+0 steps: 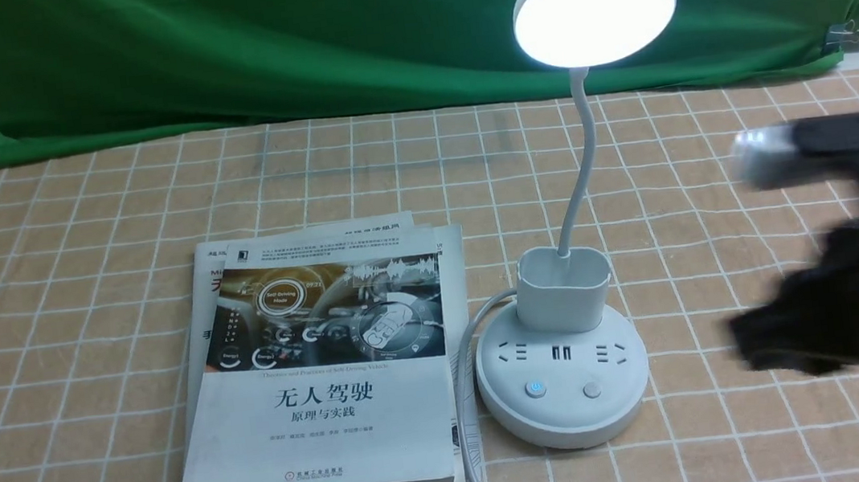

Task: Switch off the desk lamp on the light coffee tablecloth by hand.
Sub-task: 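Press the power button on the lamp base to turn the lamp off with the right gripper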

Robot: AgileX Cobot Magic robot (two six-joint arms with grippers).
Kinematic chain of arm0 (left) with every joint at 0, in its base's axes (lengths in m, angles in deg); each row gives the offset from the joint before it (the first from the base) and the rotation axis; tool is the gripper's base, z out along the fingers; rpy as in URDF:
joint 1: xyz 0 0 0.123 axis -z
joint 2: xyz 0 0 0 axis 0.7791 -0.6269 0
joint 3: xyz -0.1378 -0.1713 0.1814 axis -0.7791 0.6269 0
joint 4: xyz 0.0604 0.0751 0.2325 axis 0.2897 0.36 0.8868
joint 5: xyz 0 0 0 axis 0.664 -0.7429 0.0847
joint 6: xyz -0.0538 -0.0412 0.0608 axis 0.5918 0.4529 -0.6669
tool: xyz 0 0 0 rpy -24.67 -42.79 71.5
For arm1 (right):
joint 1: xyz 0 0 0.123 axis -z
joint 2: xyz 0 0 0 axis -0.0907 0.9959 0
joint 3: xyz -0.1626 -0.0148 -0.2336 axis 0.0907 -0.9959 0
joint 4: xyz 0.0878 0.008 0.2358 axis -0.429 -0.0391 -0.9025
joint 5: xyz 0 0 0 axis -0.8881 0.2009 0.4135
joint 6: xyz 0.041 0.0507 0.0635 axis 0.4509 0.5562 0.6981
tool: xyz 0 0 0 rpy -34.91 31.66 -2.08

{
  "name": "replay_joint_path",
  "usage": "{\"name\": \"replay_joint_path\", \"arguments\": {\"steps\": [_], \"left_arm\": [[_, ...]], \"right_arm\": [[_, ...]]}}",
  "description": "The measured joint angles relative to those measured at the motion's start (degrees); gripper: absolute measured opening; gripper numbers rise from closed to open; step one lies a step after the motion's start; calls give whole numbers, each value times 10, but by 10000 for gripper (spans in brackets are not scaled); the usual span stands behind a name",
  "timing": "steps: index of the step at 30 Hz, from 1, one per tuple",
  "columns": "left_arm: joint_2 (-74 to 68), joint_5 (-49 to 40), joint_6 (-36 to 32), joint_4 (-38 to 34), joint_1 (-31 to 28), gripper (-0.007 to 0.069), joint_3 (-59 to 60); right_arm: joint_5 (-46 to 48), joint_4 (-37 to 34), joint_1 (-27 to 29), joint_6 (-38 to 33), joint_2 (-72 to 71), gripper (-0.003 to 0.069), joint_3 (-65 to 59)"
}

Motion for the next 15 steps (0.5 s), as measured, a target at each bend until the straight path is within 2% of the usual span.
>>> {"name": "replay_joint_path", "arguments": {"steps": [1,2,5,15], "left_arm": [[0,0,0,0,0,5,0],[0,0,0,0,0,5,0],[0,0,0,0,0,5,0],[0,0,0,0,0,5,0]], "right_arm": [[-2,3,-8,4,10,35,7],[-3,26,-41,26,53,35,38],[2,45,-64,52,113,35,84],[-3,61,-70,63,230,35,125]]}}
